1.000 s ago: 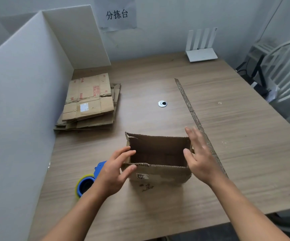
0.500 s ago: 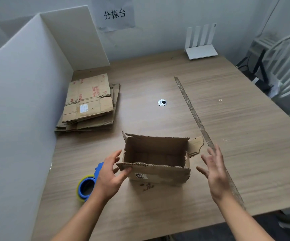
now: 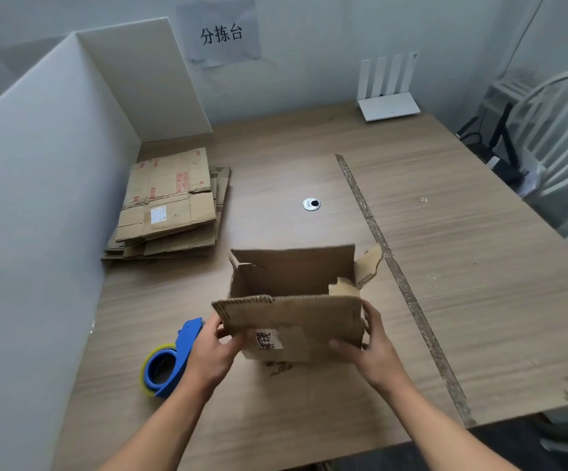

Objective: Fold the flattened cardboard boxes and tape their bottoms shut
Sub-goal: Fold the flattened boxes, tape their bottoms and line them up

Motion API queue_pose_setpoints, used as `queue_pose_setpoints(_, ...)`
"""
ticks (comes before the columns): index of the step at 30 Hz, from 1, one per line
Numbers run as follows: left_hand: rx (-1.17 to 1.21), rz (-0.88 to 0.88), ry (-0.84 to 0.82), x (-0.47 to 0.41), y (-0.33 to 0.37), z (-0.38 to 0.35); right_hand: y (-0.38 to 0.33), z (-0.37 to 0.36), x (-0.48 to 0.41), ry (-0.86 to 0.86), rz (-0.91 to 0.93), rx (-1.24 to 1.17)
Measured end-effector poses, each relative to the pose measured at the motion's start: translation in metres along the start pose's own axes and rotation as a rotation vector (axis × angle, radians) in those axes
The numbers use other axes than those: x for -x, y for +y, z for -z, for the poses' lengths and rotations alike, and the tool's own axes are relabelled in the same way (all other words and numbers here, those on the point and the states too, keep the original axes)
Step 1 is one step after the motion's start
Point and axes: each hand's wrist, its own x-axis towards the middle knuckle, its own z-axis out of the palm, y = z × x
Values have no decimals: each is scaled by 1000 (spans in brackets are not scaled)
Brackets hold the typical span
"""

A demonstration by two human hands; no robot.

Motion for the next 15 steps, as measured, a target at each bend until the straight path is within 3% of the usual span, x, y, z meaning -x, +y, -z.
queue_pose_setpoints(5,71,-73,-44,-12,26,1,-31,0,-7,78,51,-127)
queue_pose_setpoints(15,9,-315,-254,-40,109,-21,-84,36,-9,443,59,-267)
